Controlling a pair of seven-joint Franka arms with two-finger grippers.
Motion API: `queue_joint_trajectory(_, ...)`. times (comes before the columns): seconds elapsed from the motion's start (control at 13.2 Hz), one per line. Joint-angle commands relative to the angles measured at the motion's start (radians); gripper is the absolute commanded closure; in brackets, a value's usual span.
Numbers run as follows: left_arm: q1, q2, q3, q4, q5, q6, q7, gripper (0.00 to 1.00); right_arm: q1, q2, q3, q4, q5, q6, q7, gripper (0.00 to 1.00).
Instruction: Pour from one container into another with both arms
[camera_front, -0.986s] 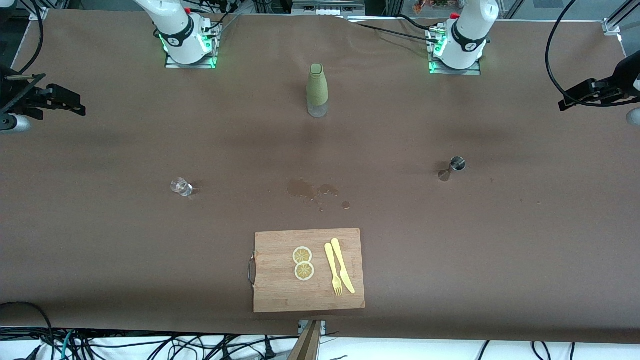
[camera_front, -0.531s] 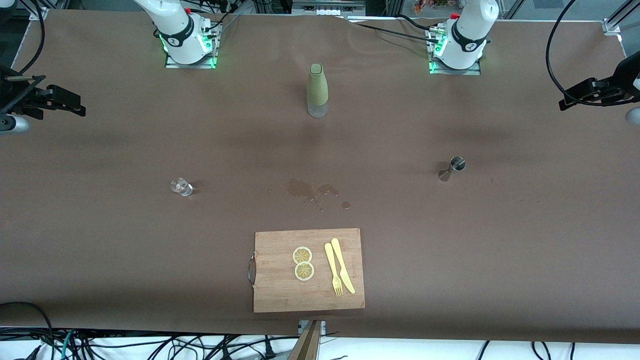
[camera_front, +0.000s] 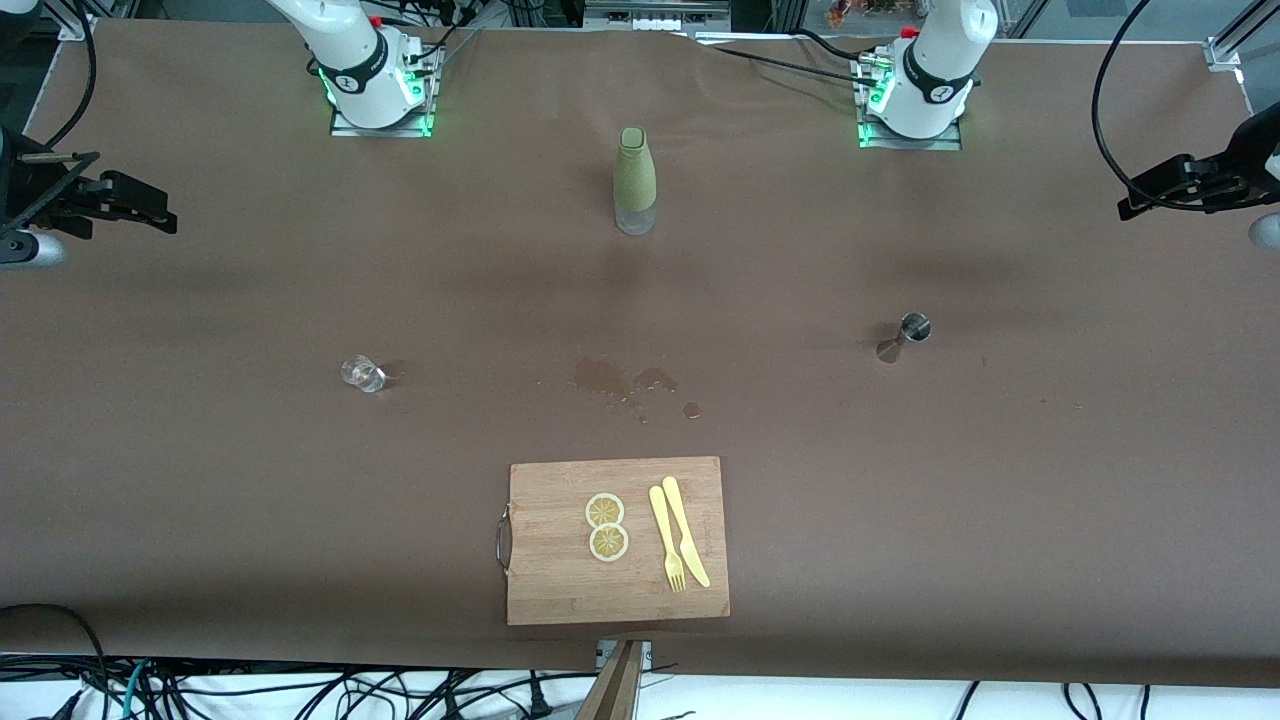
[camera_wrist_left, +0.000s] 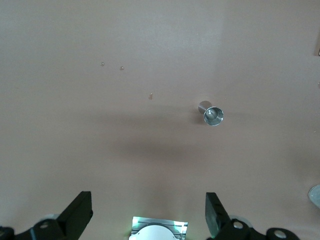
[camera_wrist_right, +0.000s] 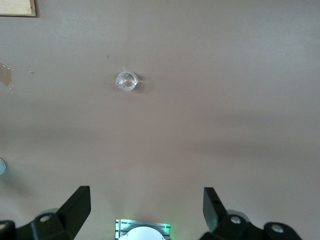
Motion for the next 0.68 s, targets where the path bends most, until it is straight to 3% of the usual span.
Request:
queue_joint_trajectory(0.0, 0.009, 0.002, 0.003, 0.011, -0.01, 0.001, 0.035, 0.0, 0.002, 0.002, 0.001, 0.02, -0.001, -0.011, 0.019, 0.0)
queue_joint_trajectory(0.61, 0.009, 0.005, 0.001, -0.002, 0.001, -0.009, 0.035, 0.0, 0.001, 0.002, 0.0, 0.02, -0.002, -0.011, 0.019, 0.0)
